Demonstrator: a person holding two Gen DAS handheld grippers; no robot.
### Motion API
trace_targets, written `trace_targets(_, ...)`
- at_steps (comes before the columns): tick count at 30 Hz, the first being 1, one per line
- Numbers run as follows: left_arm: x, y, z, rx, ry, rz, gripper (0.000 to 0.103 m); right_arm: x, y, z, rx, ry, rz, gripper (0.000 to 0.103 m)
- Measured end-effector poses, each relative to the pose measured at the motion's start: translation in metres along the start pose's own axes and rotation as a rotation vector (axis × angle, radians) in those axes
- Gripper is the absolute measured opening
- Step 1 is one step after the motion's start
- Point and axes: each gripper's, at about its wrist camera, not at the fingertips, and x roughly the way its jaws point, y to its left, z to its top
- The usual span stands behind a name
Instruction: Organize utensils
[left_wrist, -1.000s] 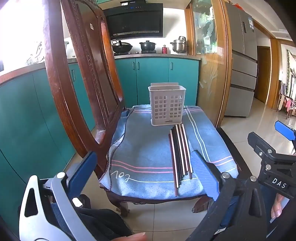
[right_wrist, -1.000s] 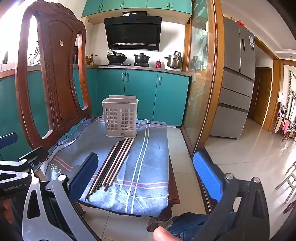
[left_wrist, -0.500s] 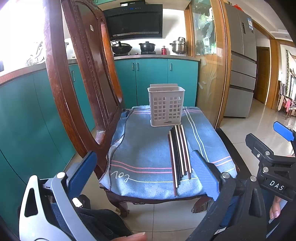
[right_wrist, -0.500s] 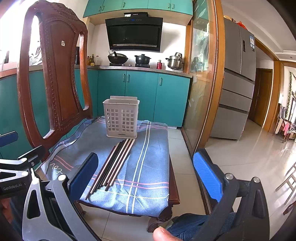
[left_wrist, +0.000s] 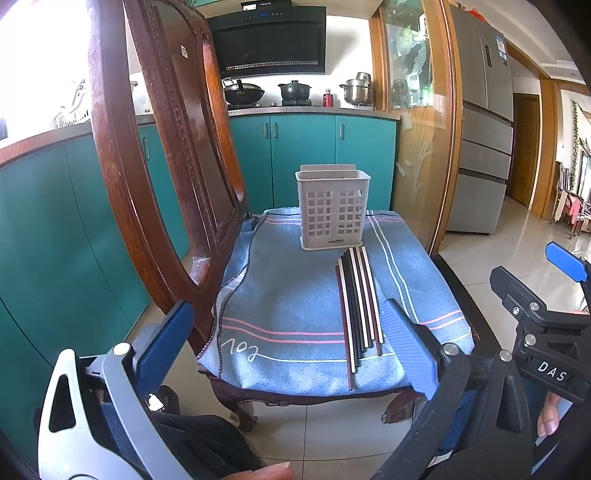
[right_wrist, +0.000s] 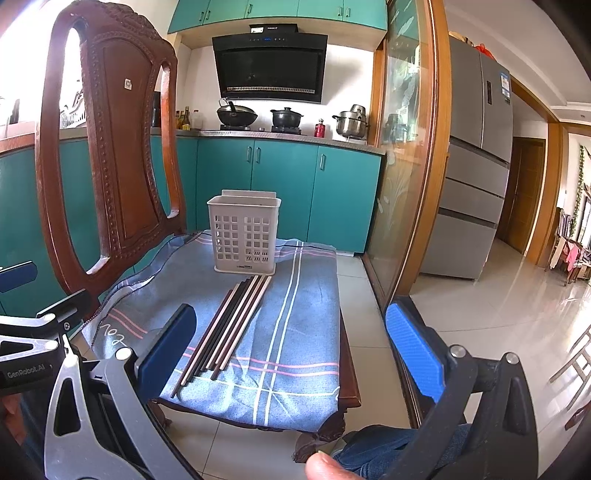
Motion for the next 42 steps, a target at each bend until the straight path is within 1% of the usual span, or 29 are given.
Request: trace_targets(42, 0.0048, -0.0009, -0.002, 0.004, 0.013, -0.007, 0.1, 0.0057, 0.0021, -0.0018, 0.0, 0.001, 0.008, 0.1)
